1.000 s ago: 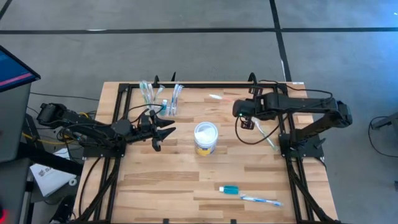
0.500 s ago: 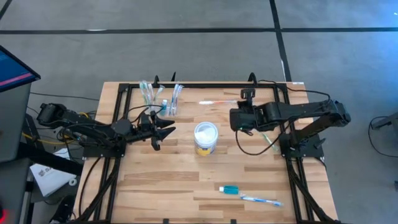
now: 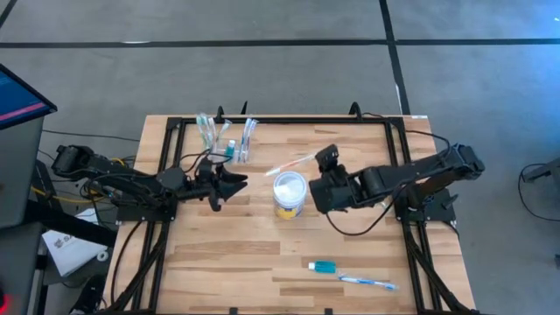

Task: Pick & Place toothbrushing station
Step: Put the orange toothbrush into the transparent organizer

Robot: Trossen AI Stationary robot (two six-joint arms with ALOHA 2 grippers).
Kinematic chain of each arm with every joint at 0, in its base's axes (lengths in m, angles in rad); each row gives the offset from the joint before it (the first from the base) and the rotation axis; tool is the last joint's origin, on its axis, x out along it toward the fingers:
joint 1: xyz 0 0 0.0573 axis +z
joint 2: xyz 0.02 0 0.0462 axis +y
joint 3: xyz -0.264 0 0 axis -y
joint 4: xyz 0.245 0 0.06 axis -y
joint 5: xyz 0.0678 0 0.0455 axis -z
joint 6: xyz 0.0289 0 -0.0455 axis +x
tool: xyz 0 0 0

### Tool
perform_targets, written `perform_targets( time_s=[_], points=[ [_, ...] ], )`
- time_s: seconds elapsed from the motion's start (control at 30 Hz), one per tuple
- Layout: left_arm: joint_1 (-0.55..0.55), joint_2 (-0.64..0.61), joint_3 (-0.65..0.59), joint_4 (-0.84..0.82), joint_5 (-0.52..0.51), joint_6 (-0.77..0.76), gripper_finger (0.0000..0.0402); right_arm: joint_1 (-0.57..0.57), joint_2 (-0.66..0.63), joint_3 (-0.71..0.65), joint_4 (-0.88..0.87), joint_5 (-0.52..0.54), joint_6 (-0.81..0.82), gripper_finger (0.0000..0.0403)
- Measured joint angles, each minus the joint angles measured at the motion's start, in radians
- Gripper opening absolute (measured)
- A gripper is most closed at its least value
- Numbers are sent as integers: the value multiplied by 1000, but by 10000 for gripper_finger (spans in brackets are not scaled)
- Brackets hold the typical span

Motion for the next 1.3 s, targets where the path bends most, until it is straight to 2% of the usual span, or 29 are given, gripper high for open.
perform_targets(
  time_s=[0.4,0.7,0.9,1.1,1.3],
  points=[
    [0,0,0,-7,134,-179,149,90,37,1,217,14,-208,0],
    [0,0,0,-25,159,-302,149,108,68,0,289,15,-322,0],
    [0,5,0,-23,173,-372,149,108,83,-1,315,13,-349,0],
    [0,80,12,-21,176,-433,149,108,83,-1,328,14,-352,0],
    [25,132,68,14,247,-450,149,114,83,-1,329,-6,-368,0]
  ],
)
